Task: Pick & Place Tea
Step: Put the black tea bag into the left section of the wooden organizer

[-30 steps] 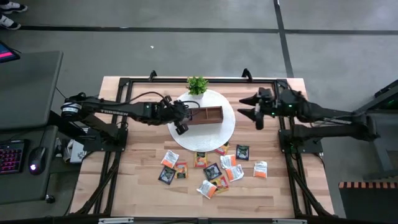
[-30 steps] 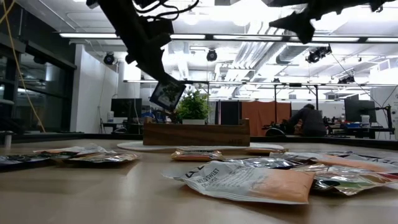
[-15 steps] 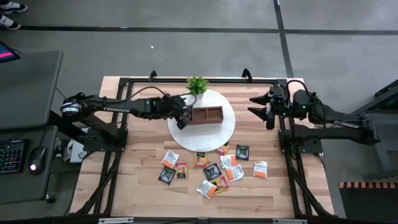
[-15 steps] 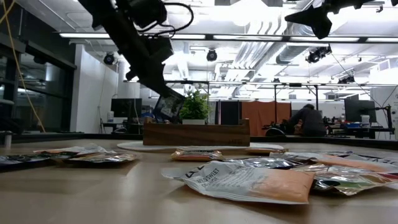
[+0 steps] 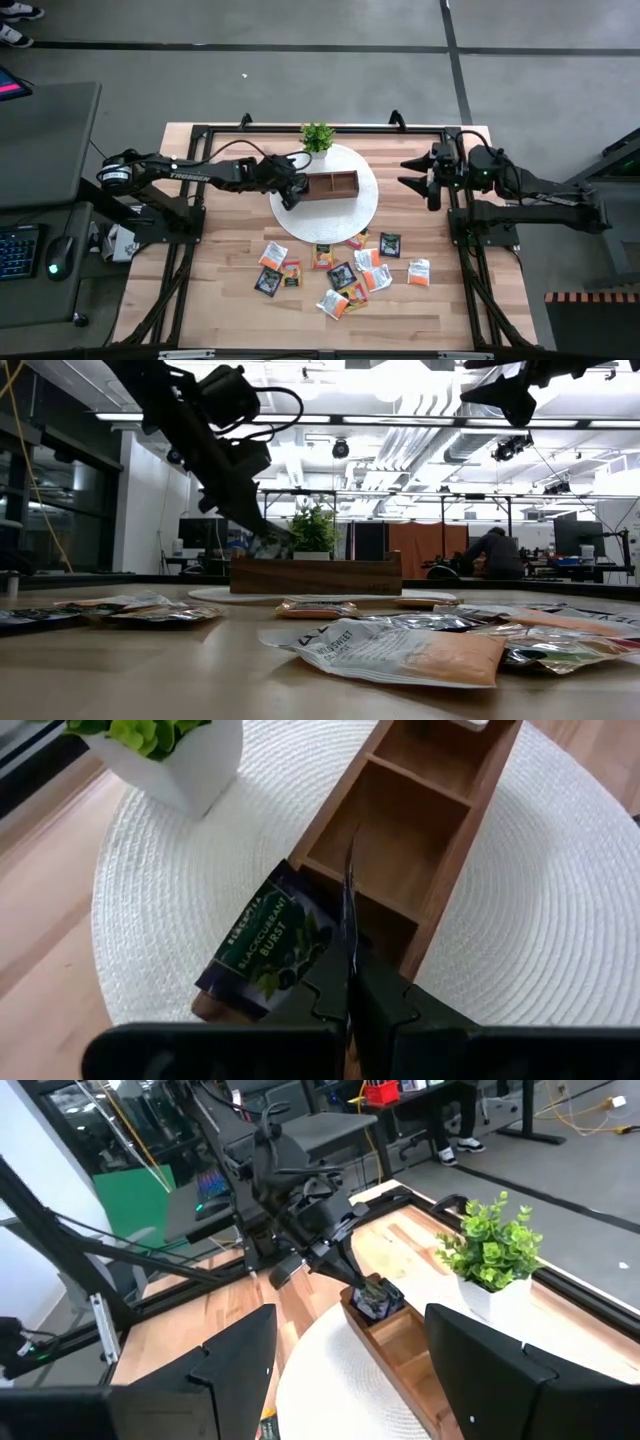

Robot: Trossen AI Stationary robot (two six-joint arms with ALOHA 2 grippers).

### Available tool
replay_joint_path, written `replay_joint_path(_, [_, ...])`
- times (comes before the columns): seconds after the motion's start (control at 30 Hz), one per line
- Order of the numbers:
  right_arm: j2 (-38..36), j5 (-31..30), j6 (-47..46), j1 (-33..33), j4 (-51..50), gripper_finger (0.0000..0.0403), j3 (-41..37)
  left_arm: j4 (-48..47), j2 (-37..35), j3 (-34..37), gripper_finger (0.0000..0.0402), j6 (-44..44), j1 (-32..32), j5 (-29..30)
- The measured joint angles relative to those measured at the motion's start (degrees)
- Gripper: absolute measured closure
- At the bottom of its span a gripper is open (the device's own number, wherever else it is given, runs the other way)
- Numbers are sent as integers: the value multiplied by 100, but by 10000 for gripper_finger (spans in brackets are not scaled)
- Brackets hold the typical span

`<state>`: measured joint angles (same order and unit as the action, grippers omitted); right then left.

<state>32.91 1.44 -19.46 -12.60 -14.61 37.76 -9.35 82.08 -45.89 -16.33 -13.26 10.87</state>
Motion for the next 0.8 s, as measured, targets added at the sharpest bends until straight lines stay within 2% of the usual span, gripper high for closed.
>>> replay_joint_path(0.2, [0,36,0,0,-57,153,0,-68,166,17,401,95,-35,-26])
replay_joint_path(0.3, [0,34,0,0,-57,153,0,158,160,141,401,40,-76,-253])
replay_joint_path(0.57, [0,32,-18,0,-57,153,0,157,162,284,396,-279,-264,11])
replay_joint_path(0.67, [0,30,-11,0,-58,153,0,178,160,284,375,-111,-293,-71])
replay_joint_path(0.8, [0,27,20,-1,-61,153,0,251,160,252,320,185,-288,-270])
